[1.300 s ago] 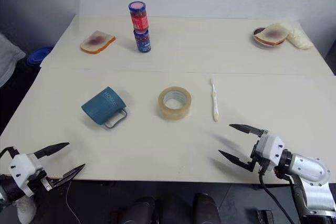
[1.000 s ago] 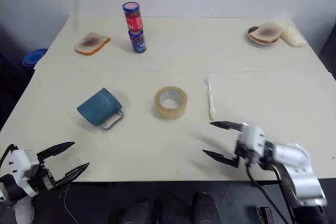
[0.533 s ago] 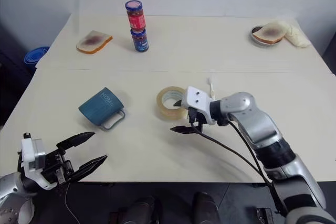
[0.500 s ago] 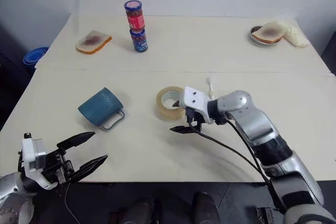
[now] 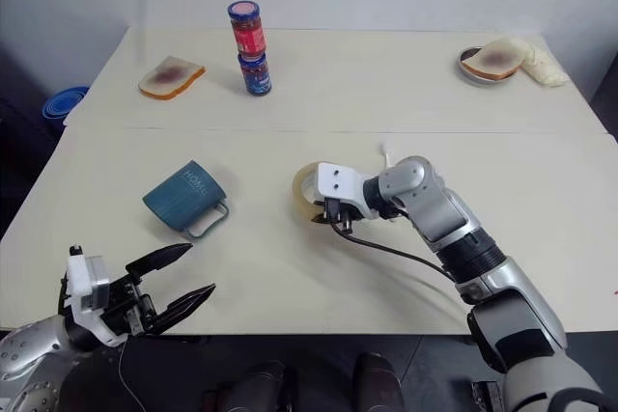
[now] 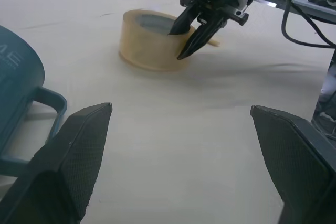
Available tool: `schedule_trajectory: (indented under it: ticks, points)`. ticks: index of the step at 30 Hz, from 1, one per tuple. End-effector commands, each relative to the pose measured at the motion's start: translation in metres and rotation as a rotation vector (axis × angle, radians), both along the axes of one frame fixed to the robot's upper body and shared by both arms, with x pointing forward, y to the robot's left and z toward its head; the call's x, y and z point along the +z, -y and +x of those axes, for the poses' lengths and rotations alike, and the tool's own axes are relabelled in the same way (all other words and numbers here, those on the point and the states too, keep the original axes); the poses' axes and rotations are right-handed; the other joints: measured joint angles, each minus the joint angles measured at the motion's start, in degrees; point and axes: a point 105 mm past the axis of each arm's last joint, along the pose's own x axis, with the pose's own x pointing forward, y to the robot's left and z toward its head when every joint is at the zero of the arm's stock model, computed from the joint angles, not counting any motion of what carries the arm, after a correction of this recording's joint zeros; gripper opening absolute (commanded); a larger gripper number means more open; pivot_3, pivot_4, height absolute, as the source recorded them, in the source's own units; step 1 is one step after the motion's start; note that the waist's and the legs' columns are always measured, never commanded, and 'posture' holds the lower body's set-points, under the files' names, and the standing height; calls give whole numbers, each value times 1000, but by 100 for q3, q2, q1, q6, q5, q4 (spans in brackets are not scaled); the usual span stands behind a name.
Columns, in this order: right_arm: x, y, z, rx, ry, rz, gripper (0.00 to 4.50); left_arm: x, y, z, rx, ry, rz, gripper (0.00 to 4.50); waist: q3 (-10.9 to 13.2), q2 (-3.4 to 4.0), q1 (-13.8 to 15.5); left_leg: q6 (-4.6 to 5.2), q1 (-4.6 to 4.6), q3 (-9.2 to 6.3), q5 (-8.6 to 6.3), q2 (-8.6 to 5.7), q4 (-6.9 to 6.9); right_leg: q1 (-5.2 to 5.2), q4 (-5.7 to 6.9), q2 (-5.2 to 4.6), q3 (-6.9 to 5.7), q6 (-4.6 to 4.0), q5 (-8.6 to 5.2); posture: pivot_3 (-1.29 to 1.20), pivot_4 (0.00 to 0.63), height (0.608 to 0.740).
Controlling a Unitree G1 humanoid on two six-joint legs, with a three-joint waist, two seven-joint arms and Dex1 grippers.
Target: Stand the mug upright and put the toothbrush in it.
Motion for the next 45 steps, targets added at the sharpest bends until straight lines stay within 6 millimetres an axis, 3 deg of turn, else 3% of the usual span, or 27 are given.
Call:
schedule_trajectory:
  ticks: [1,4,6,8,10,13,15,18,19,24,29,32,37,39,42,45]
  points:
    - [46,12,-10,39,43,214,791,6,6,0,-8,41,8,4500,0,0,2,0,-1,1,0,0,0,0,-1,-1,1,0,0,0,150,740]
    - [75,55,-22,16,82,368,791,5,4,4,3,45,8,4500,4,1,65,0,-8,-9,-1,-3,0,-1,-7,-2,-4,0,0,0,150,740]
    - [76,105,-13,-167,90,334,791,4,2,5,3,45,13,4500,5,3,123,2,-12,-11,-1,-9,0,0,-10,-6,-4,1,1,0,150,740]
    - [64,165,-7,-356,115,183,791,5,1,5,-12,48,14,4500,5,2,179,9,-12,-8,-3,-15,2,4,-15,-11,-2,5,4,0,150,740]
    - [54,202,-6,-456,127,89,791,6,2,5,-27,53,15,4500,5,0,187,17,-12,-3,-4,-19,5,11,-26,-12,-2,10,7,0,150,740]
    - [23,271,-7,-680,122,-29,791,9,9,6,-103,35,17,4500,5,1,108,17,-3,19,-3,-7,5,12,-29,-3,1,14,9,0,150,740]
    - [10,294,-7,-769,148,-44,791,13,15,8,-154,48,26,4500,6,4,42,7,0,31,3,0,4,12,-26,4,2,14,9,0,150,740]
    - [0,308,-8,-830,127,-6,791,22,27,10,-241,62,7,4500,12,39,-60,5,8,47,6,8,4,9,-20,5,8,14,9,0,150,740]
    - [-1,311,-8,-844,144,8,1125,25,33,10,-277,68,8,4500,13,38,-84,5,16,54,6,10,0,12,-16,4,8,15,9,0,150,740]
    - [8,314,-15,-801,196,5,2733,32,42,13,-334,100,27,4500,16,44,-116,1,14,47,7,16,-2,9,-13,5,5,14,9,0,150,740]
    - [48,283,-27,-586,286,110,4453,26,13,30,-155,138,97,4500,17,48,-94,1,12,42,7,15,-1,9,-15,4,5,14,9,0,150,740]
    - [59,242,-38,-436,299,194,4485,19,-10,33,-41,133,149,4500,17,48,-87,0,12,37,6,17,-1,9,-16,6,3,14,9,0,150,740]
    - [46,185,-52,-279,322,305,4485,6,-45,19,73,60,235,4500,17,27,-74,-6,11,26,2,22,-2,11,-20,7,-1,14,9,0,150,740]
    - [38,164,-60,-224,326,436,4485,3,-63,12,141,31,253,4500,18,24,-33,-5,11,26,2,15,-2,11,-19,0,1,14,9,0,150,740]
    - [20,140,-76,-137,332,556,4485,-7,-91,2,254,-23,282,4500,20,26,52,-7,12,22,1,18,-2,11,-21,5,-1,14,9,0,150,740]
    - [6,130,-84,-97,221,597,4485,-15,-101,-3,306,-78,314,4500,23,32,108,2,10,21,0,3,-2,11,-19,-7,4,14,9,0,150,740]
